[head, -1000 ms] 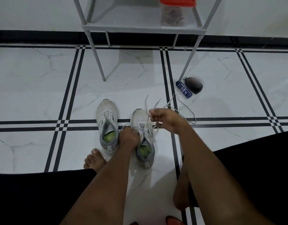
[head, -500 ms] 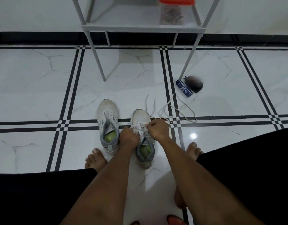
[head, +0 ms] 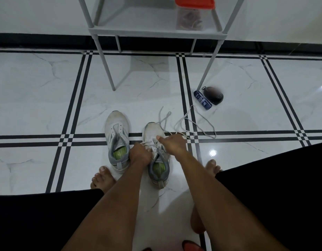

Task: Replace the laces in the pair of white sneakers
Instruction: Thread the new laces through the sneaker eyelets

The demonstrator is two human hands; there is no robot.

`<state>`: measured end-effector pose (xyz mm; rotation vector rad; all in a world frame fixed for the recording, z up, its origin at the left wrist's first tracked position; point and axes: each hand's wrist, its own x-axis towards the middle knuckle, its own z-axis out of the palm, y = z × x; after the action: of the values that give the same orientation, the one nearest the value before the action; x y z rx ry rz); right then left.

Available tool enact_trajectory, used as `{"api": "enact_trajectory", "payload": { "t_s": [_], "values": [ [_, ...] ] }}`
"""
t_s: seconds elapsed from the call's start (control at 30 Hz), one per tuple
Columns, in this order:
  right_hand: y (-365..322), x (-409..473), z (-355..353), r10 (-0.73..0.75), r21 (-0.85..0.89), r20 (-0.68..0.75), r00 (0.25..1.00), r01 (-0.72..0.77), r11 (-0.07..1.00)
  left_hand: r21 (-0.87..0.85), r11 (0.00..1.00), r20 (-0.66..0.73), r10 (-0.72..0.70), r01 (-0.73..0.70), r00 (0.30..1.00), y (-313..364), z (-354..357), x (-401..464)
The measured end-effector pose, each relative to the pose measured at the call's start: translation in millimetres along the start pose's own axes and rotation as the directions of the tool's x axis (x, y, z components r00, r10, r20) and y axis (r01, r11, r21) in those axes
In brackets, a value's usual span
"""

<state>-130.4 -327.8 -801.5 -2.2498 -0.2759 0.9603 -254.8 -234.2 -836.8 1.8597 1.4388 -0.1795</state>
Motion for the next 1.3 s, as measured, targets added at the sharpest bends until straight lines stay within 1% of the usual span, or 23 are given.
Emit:
{"api": "enact_trajectory", "payload": {
  "t_s": [0.1,0.17,0.23,0.33,0.37,0.4,0.43,0.5,0.63,0.73,0.77,0.8,0.83,0.87,0.9,0.93,0.97,1.0,1.07,1.13,1.23,1.27,1.3],
  "values": [
    [10.2,-7.8,19.0,-0.094,0.024,-0.059,0.994,0.095,0.995,0.025,1.0,0.004,-0.007,0.007,1.0,1.3,0.7,-2.0],
    [5.9,-7.9,16.1,-0.119,0.052,-0.042,0.992,0.121,0.991,0.03,1.0,0.007,-0.004,0.004,1.0,1.8,0.4,-2.9],
    [-8.9,-9.1,3.7,-0.135,0.211,0.018,0.991,0.129,0.969,0.035,0.999,0.009,-0.006,0.005,1.0,0.7,0.6,-0.3],
    [-47.7,-14.4,-31.8,-0.164,0.492,0.114,0.98,0.088,0.866,0.055,0.998,0.021,-0.012,0.01,1.0,1.2,1.3,2.6],
    [-60.2,-16.1,-44.6,-0.193,0.554,0.134,0.972,0.088,0.828,0.058,0.998,0.024,-0.012,0.011,1.0,2.2,1.1,2.2],
    [-69.7,-16.3,-55.3,-0.225,0.576,0.142,0.964,0.104,0.811,0.061,0.998,0.023,-0.015,0.013,1.0,3.5,0.4,0.8],
    [-77.1,-16.3,-63.1,-0.255,0.558,0.143,0.956,0.135,0.819,0.065,0.998,0.021,-0.015,0.013,1.0,4.4,0.0,0.6],
    [-81.9,-20.3,-67.1,-0.259,0.497,0.155,0.953,0.152,0.854,0.067,0.997,0.02,-0.026,0.024,0.999,4.1,-2.3,0.1],
    [-81.9,-32.3,-61.3,-0.18,0.365,0.198,0.964,0.098,0.926,0.061,0.997,0.014,-0.057,0.056,0.998,5.3,-12.4,-1.5],
    [-95.5,-39.1,-67.9,-0.208,0.388,0.226,0.952,0.107,0.915,0.107,0.994,-0.045,-0.005,0.01,0.999,20.0,-32.0,-7.1],
    [-102.2,-41.5,-72.6,-0.227,0.39,0.224,0.948,0.127,0.912,0.089,0.996,-0.027,0.019,-0.017,0.999,27.7,-39.8,-6.1],
    [-108.8,-43.9,-77.8,-0.249,0.379,0.218,0.944,0.153,0.913,-0.008,0.999,0.02,0.041,-0.041,0.999,37.7,-49.7,-6.2],
    [-114.2,-45.9,-82.5,-0.271,0.354,0.215,0.938,0.184,0.917,-0.205,0.979,0.099,0.039,-0.018,0.994,49.5,-60.3,-8.7],
    [-119.4,-49.0,-88.6,-0.291,0.316,0.215,0.932,0.216,0.924,-0.459,0.885,0.217,0.024,0.081,0.976,63.8,-72.8,-13.8],
    [-123.0,-50.4,-93.6,-0.298,0.273,0.227,0.927,0.233,0.933,-0.662,0.718,0.342,0.036,0.214,0.939,76.3,-83.0,-16.1],
    [-125.7,-51.5,-99.2,-0.291,0.228,0.251,0.923,0.236,0.945,-0.776,0.546,0.423,0.081,0.315,0.903,87.4,-93.0,-15.0],
    [-127.1,-51.9,-104.6,-0.274,0.184,0.287,0.918,0.228,0.956,-0.83,0.417,0.46,0.136,0.37,0.878,98.4,-102.7,-15.8],
    [-127.0,-52.4,-109.5,-0.248,0.143,0.325,0.913,0.212,0.967,-0.856,0.335,0.469,0.18,0.395,0.865,107.9,-110.4,-18.0],
    [-124.2,-50.8,-117.0,-0.186,0.082,0.385,0.904,0.168,0.982,-0.892,0.228,0.438,0.227,0.389,0.87,121.5,-120.3,-22.5],
    [-119.8,-47.1,-123.1,-0.121,0.023,0.435,0.892,0.123,0.992,-0.917,0.133,0.397,0.228,0.375,0.889,125.4,-119.2,-21.8],
    [-111.6,-42.5,-130.1,-0.008,-0.118,0.482,0.876,0.073,0.99,-0.932,-0.01,0.35,0.235,0.362,0.907,119.3,-110.9,-14.1],
    [-108.8,-41.6,-131.1,0.031,-0.163,0.47,0.882,0.052,0.985,-0.93,-0.016,0.351,0.257,0.367,0.901,116.1,-108.8,-12.1],
    [-105.8,-39.9,-130.4,0.058,-0.19,0.439,0.897,0.03,0.981,-0.928,-0.003,0.356,0.286,0.373,0.89,113.3,-107.4,-10.4]
  ]
}}
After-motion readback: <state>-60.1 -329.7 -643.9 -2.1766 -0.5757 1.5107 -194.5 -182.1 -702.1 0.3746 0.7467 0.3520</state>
